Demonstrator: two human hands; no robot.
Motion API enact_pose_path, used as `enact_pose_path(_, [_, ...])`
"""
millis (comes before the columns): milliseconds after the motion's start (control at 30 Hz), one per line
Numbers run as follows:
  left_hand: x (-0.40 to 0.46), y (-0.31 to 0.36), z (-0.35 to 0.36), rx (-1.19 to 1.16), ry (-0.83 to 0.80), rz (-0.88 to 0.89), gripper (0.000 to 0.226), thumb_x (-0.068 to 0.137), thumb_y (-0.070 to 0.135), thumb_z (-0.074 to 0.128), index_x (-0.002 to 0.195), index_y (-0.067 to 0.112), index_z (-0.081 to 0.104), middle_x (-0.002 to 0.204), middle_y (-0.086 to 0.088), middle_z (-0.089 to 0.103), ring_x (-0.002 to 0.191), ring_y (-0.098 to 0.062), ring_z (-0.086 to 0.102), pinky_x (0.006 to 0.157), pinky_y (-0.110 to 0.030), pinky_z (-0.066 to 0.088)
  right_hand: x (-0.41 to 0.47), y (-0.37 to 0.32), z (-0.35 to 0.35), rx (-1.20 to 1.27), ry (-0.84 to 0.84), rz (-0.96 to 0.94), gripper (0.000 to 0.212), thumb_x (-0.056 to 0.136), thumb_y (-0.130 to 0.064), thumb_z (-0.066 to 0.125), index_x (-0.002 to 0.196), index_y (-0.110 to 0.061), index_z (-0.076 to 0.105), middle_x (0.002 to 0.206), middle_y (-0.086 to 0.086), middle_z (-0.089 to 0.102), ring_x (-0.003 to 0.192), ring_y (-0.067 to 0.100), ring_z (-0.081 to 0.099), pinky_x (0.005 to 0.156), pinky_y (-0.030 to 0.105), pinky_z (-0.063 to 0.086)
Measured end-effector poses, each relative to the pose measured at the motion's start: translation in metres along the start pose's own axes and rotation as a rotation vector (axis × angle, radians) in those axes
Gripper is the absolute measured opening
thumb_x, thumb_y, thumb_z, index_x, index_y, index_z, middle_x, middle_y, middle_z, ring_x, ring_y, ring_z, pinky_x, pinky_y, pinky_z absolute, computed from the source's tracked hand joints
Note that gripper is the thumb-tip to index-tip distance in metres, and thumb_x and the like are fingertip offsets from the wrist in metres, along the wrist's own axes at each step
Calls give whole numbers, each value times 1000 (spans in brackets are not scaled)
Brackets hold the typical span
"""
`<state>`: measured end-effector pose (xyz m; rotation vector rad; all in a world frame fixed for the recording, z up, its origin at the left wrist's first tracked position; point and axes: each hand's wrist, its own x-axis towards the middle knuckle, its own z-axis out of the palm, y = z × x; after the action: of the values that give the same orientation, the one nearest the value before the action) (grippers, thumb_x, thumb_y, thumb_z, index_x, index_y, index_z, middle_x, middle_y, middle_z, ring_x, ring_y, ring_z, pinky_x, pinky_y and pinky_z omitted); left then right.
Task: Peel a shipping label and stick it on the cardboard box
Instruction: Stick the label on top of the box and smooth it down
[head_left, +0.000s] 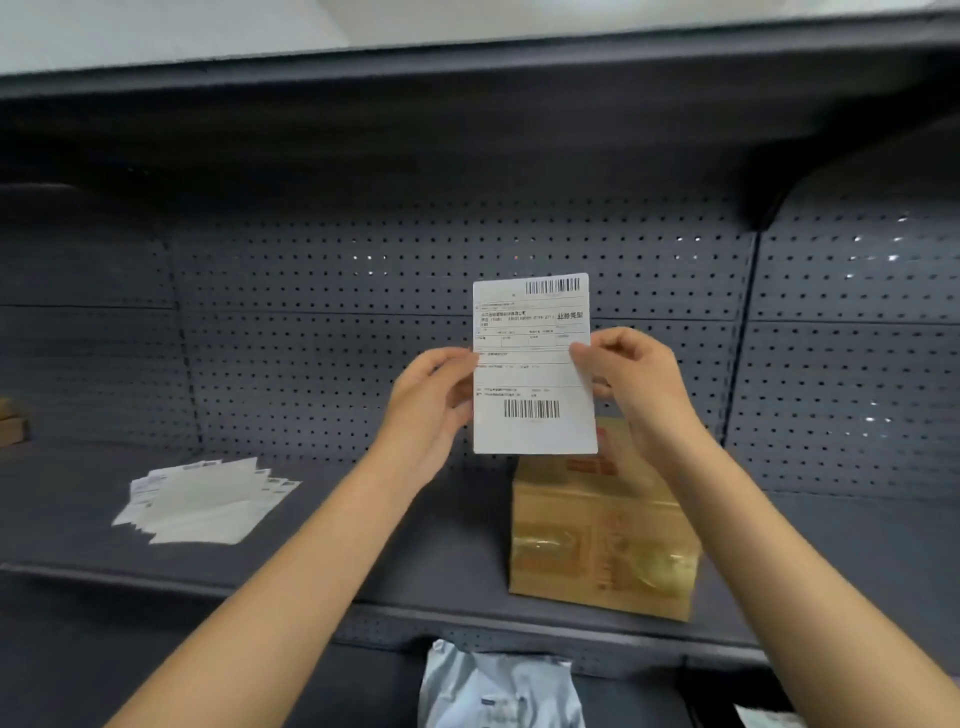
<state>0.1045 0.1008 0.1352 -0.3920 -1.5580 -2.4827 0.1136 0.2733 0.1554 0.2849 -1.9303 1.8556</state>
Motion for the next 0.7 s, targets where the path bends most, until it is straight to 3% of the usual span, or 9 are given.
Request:
enact_pose_path(133, [8, -25, 38, 81, -59, -64, 19, 87, 10, 55, 101, -3, 61, 83, -5, 67, 72, -14, 60, 59, -20, 56, 2, 3, -47, -64, 35, 24, 13, 85, -13, 58, 72, -13, 58, 86, 4, 68, 70, 13, 62, 51, 16, 45])
enact_pose_path(200, [12, -35, 50, 124, -79, -104, 19, 87, 9, 56, 100, -3, 63, 86, -6, 68, 74, -14, 62, 59, -19, 56, 4, 7, -63, -73, 51, 57, 8, 85, -13, 58, 79, -8, 61, 84, 4, 69, 67, 12, 63, 45, 12, 45])
enact_pose_path(267, [17, -44, 57, 159, -78, -151, 18, 86, 8, 57, 99, -3, 63, 89, -8, 69, 76, -15, 62, 62, -19, 57, 5, 11, -75, -78, 57, 94, 8, 85, -11, 58, 82, -5, 62, 83, 6, 69, 66, 13, 63, 47, 14, 48])
enact_pose_path(433, [29, -58, 59, 300, -59, -212, 8, 85, 6, 58, 84, 2, 66, 75, -5, 67, 64, -12, 58, 57, -17, 53, 14, 30, -84, -114, 73, 197, 13, 85, -8, 55, 74, -11, 61, 86, 13, 69, 72, 22, 62, 79, 36, 55])
enact_pose_path(567, [42, -61, 54, 499, -52, -212, 13, 83, 5, 57, 72, 2, 63, 62, -5, 60, 51, -11, 50, 43, -14, 45, 24, 49, -78, -199, 96, 237, 11, 84, -8, 57, 75, -11, 61, 89, 16, 69, 76, 23, 61, 82, 40, 54])
enact_pose_path(700, [56, -66, 53, 693, -61, -195, 23, 82, 6, 56, 60, 7, 62, 57, -5, 57, 49, -12, 47, 44, -16, 41, 34, 61, -73, -327, 125, 224, 15, 82, -9, 57, 68, -13, 60, 76, 8, 66, 67, 20, 58, 70, 34, 51])
